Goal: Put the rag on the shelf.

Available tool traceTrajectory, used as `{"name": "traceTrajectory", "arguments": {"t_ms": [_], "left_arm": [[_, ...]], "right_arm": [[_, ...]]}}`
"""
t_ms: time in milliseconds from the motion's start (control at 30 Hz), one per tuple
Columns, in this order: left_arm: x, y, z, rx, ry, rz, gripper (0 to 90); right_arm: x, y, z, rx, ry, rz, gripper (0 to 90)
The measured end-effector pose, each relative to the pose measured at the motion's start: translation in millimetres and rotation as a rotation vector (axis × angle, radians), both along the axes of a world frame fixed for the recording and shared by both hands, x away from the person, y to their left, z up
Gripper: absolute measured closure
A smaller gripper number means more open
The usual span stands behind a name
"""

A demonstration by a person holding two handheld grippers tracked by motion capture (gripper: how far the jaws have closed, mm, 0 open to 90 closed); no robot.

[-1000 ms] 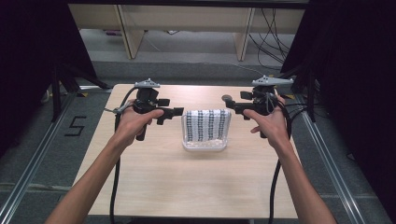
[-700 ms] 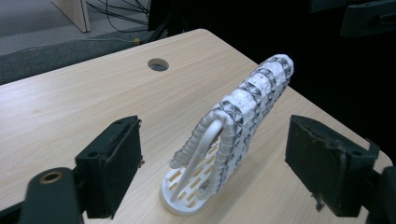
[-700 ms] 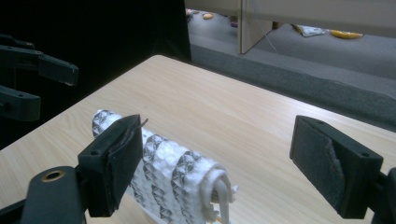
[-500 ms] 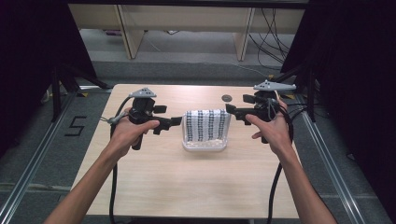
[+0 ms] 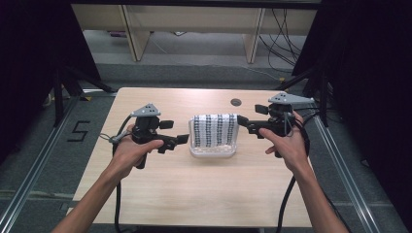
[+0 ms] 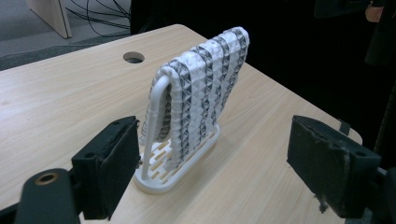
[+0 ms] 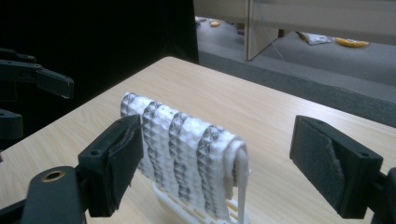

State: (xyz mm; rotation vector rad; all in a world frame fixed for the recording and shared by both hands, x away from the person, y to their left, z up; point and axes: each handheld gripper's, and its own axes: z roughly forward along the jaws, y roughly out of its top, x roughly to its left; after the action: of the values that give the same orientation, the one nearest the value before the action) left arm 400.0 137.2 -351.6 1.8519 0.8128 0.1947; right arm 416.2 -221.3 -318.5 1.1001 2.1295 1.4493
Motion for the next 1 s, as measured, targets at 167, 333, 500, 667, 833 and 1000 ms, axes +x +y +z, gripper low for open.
{"name": "traceTrajectory", "arguments": {"t_ms": [167, 333, 500, 667, 833, 1000], "left_arm": [[-11.3, -0.4, -6.4, -0.028, -0.004, -0.019, 16.3], [-24.9, 0.4, -14.0, -0.014, -0.03, -0.034, 16.3], [-33.8, 0.6, -19.3, -0.02, -0.027, -0.043, 16.3], [-44.5, 1.7, -28.2, -0.041, -0.024, -0.064, 16.3], [-49.1, 2.8, -32.6, -0.045, -0.025, -0.067, 16.3], [-54.8, 3.6, -40.0, -0.038, -0.019, -0.078, 16.3]], "right_arm": [[-8.5, -0.7, -7.9, 0.013, 0.0, -0.002, 18.5], [-12.8, -1.2, -13.7, 0.004, 0.002, 0.012, 18.5], [-18.9, -1.1, -17.1, 0.004, -0.012, 0.008, 18.4], [-25.8, -0.3, -22.6, 0.013, 0.007, 0.022, 18.4], [-28.6, 0.9, -28.1, 0.008, 0.004, 0.036, 18.4], [-33.6, 2.7, -32.3, -0.003, -0.007, 0.039, 18.4]]}}
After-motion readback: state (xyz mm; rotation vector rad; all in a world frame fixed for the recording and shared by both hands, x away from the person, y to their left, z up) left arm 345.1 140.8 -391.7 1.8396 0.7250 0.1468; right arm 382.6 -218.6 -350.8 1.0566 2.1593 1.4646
